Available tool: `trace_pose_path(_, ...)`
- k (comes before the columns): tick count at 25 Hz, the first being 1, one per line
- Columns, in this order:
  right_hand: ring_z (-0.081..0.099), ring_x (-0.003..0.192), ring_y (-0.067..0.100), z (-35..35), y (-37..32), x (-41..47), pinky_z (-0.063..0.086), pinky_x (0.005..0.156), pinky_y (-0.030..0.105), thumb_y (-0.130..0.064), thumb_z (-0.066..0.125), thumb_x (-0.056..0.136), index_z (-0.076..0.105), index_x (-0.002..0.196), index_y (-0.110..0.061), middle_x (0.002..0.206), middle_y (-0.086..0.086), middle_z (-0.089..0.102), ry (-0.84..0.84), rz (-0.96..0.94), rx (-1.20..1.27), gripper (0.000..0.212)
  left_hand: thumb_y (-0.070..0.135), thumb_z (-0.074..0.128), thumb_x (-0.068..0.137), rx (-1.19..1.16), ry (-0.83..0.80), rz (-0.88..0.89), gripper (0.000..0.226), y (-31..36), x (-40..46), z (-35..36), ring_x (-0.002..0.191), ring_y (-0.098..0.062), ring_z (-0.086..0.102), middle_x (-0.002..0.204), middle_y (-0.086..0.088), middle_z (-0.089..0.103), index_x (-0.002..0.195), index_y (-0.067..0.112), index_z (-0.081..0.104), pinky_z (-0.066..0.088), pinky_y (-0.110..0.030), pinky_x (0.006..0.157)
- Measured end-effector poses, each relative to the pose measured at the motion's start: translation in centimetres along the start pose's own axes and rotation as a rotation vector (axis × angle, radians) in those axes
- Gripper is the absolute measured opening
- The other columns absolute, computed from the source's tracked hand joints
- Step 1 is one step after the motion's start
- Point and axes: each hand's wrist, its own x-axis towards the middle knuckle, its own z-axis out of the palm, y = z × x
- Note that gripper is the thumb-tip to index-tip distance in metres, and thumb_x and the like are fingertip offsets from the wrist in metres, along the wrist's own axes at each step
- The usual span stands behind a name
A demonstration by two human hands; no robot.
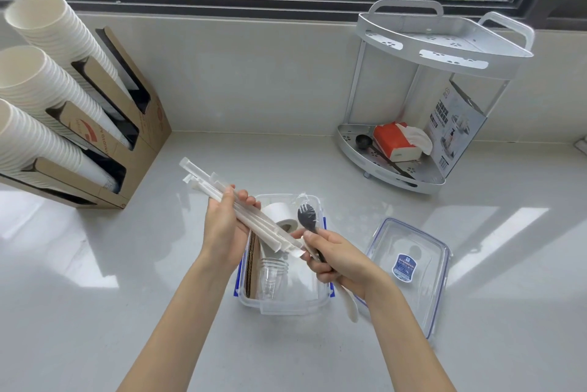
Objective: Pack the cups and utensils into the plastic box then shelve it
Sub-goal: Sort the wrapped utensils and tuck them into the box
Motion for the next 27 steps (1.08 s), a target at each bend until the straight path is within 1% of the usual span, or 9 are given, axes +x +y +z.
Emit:
trace_pose_path(4,0.025,0.034,0.0,0.0,-0.5,0.2,0.016,0.032,0.011,-0.025,0.04,0.098,0.059,0.096,-0.02,0.06,-0.006,0.039,0.116,-0.089,0.054,0.02,0.021,0.03,0.097,0.003,-0.033,-0.019,0.019,0.2,0.1,0.7,0.036,-0.004,0.038,0.053,0.004,0.038,0.082,0.017,0.041,0.041,-0.017,0.044)
trace_pose_path(7,0.023,0.035,0.001,0.2,-2.3,0.3,0.016,0.033,0.012,-0.029,0.051,0.092,0.059,0.099,-0.017,0.054,-0.008,0.032,0.172,-0.195,0.03,0.016,0.027,0.036,0.095,0.174,-0.126,-0.081,0.02,-1.2,-0.9,1.0,0.034,-0.004,0.029,0.043,0.008,0.034,0.082,0.015,0.045,0.032,-0.015,0.034)
trace_pose_path(9,0.023,0.035,0.001,0.3,-3.7,0.4,0.017,0.033,0.012,-0.028,0.054,0.091,0.059,0.101,-0.019,0.05,-0.011,0.031,0.185,-0.269,-0.009,0.015,0.028,0.038,0.094,0.338,-0.203,-0.04,0.02,-2.4,-1.7,1.3,0.037,-0.005,0.029,0.044,0.01,0.033,0.08,0.016,0.045,0.032,-0.015,0.038)
trace_pose_path(13,0.023,0.034,0.001,0.5,-6.0,-0.1,0.02,0.033,0.011,-0.024,0.055,0.091,0.061,0.091,-0.027,0.037,-0.014,0.03,0.174,-0.41,-0.047,0.006,0.016,0.034,0.095,0.589,-0.362,0.163,0.022,-4.0,-2.2,2.5,0.041,-0.002,0.037,0.052,0.005,0.038,0.074,0.018,0.04,0.036,-0.016,0.048)
trace_pose_path(16,0.026,0.03,0.0,0.2,-5.8,-0.5,0.023,0.032,0.011,-0.021,0.056,0.09,0.062,0.096,-0.02,0.032,-0.014,0.034,0.177,-0.452,-0.065,0.009,0.011,0.035,0.095,0.784,-0.455,0.239,0.018,-5.9,-2.9,2.3,0.051,0.001,0.049,0.06,0.001,0.047,0.08,0.015,0.046,0.041,-0.012,0.057)
trace_pose_path(20,0.03,0.028,0.0,0.0,-3.8,-0.9,0.026,0.031,0.01,-0.022,0.051,0.093,0.062,0.098,-0.017,0.034,-0.012,0.037,0.175,-0.377,-0.056,0.013,0.018,0.05,0.089,0.831,-0.459,0.179,0.006,-7.3,-3.1,0.8,0.069,-0.001,0.061,0.074,0.0,0.063,0.089,0.014,0.053,0.048,-0.015,0.072)
trace_pose_path(23,0.028,0.031,0.001,-0.4,-3.3,-0.8,0.026,0.032,0.01,-0.023,0.05,0.093,0.065,0.092,-0.02,0.041,-0.011,0.034,0.193,-0.36,-0.044,0.015,0.016,0.051,0.089,0.83,-0.452,0.17,0.012,-7.5,-2.9,0.4,0.073,-0.007,0.063,0.079,-0.008,0.067,0.097,0.008,0.052,0.049,-0.023,0.079)
trace_pose_path(25,0.032,0.03,0.001,-0.5,-3.0,-0.7,0.027,0.032,0.01,-0.019,0.052,0.092,0.065,0.089,-0.019,0.036,-0.012,0.039,0.194,-0.359,-0.079,0.013,0.023,0.05,0.089,0.872,-0.477,0.187,0.014,-7.8,-2.9,0.3,0.074,-0.008,0.062,0.074,0.0,0.064,0.093,0.011,0.054,0.049,-0.029,0.081)
trace_pose_path(27,0.039,0.032,0.001,-0.5,-2.2,-0.4,0.03,0.033,0.01,-0.013,0.057,0.089,0.066,0.087,-0.019,0.036,-0.013,0.046,0.18,-0.343,-0.148,0.011,0.029,0.043,0.086,0.925,-0.5,0.172,0.013,-8.2,-2.8,0.1,0.07,-0.006,0.059,0.066,0.009,0.06,0.082,0.023,0.054,0.048,-0.032,0.076)
